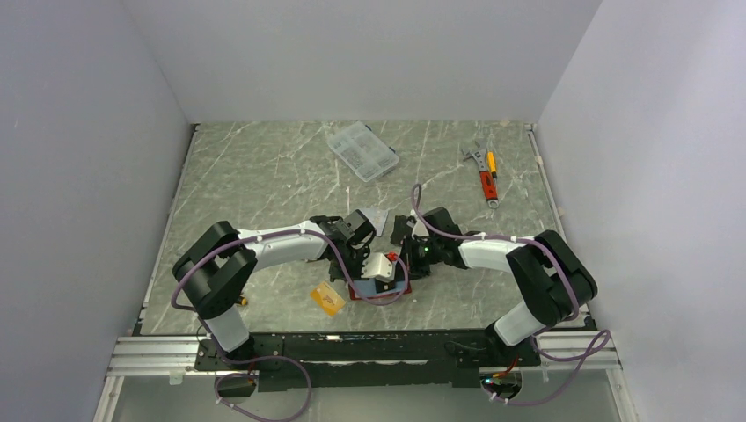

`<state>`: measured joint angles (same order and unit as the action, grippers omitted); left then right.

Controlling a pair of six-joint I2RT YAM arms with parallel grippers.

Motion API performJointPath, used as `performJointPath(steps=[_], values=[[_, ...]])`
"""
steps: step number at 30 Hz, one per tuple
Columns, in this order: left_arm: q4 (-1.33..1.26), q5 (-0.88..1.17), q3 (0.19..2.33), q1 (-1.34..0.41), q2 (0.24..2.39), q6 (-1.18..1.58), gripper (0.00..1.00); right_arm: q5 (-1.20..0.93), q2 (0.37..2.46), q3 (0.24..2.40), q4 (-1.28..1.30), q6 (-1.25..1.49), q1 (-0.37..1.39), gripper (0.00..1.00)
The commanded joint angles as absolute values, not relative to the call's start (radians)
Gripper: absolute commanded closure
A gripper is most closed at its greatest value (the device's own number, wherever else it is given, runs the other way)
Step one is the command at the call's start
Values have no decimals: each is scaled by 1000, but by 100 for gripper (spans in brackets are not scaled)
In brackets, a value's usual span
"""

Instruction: Put the credit cards into the card holder

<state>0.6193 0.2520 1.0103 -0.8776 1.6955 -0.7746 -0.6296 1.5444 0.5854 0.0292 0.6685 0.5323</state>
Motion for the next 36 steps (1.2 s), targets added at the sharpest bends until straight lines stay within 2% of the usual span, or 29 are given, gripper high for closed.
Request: performJointPath(steps=[1,11,22,36], values=[[589,298,1028,-902,1720,-792,100,-642,1573,554,-60,698,549,100],[600,285,1023,-905,1719,-798,100,-719,1513,532,-131,707,495,100],[683,287,1067,-905,1661,-795,100,-760,1544,496,-184,713,495,100],[754,330,1153,-910,1679,-795,100,-717,1511,534,-69,658,496,100]])
